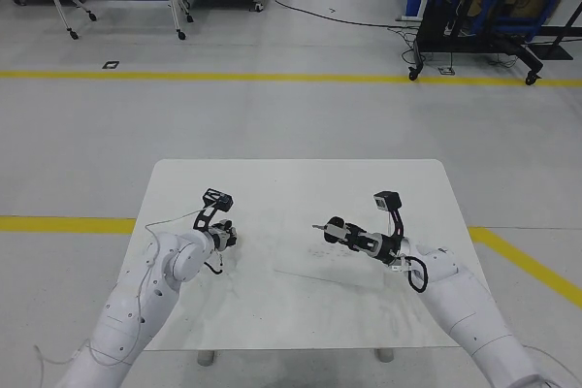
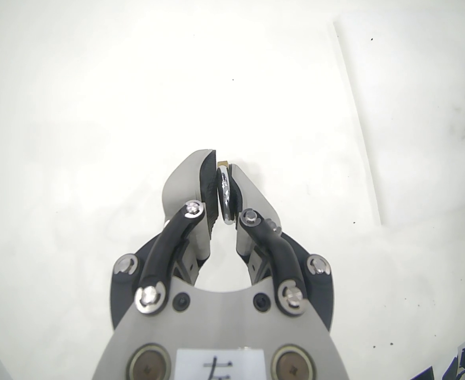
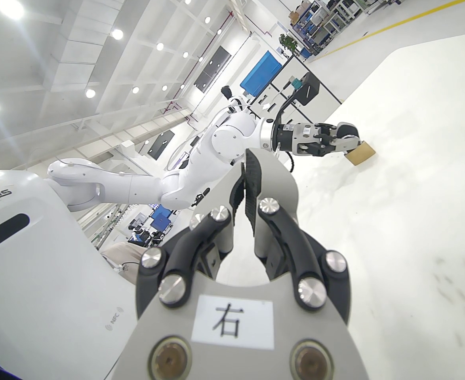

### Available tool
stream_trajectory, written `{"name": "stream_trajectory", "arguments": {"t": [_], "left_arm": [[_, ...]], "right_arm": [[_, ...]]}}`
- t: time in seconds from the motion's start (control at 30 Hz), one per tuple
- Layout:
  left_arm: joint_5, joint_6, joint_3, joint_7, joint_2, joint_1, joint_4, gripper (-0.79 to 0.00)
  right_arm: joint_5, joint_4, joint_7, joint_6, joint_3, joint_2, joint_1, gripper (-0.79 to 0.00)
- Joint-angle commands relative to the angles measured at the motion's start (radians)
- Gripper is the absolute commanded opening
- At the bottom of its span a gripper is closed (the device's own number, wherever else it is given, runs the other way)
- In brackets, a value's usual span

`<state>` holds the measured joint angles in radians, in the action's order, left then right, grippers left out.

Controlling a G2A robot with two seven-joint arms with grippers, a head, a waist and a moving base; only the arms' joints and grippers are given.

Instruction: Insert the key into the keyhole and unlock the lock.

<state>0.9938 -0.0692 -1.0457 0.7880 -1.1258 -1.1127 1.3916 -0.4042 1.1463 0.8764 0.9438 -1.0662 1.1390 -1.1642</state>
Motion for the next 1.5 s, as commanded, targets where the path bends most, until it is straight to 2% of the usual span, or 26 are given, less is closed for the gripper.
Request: {"name": "stream_trajectory", "arguments": {"t": [0.0, 0.4, 0.47, 0.67, 0.93, 1.47], "left_arm": [[-0.003, -0.001, -0.001, -0.005, -0.001, -0.003, 0.003, -0.785], [-0.019, -0.033, -0.024, 0.003, 0.002, -0.026, 0.033, -0.785], [-0.011, -0.030, -0.022, 0.011, 0.001, -0.025, 0.035, -0.760], [-0.006, -0.025, -0.019, 0.019, -0.002, -0.025, 0.040, -0.754], [-0.002, -0.020, -0.031, 0.017, -0.001, -0.035, 0.052, -0.785], [0.011, -0.020, -0.027, 0.035, -0.007, -0.038, 0.070, -0.785]], "right_arm": [[0.000, 0.000, 0.000, 0.000, 0.000, 0.000, 0.000, -0.785], [0.000, 0.000, 0.000, 0.000, 0.000, 0.000, 0.000, -0.785], [0.000, 0.000, 0.000, 0.000, 0.000, 0.000, 0.000, -0.785], [0.000, 0.000, 0.000, 0.000, 0.000, 0.000, 0.000, -0.785], [0.000, 0.000, 0.000, 0.000, 0.000, 0.000, 0.000, -0.785], [0.000, 0.000, 0.000, 0.000, 0.000, 0.000, 0.000, -0.785]]}}
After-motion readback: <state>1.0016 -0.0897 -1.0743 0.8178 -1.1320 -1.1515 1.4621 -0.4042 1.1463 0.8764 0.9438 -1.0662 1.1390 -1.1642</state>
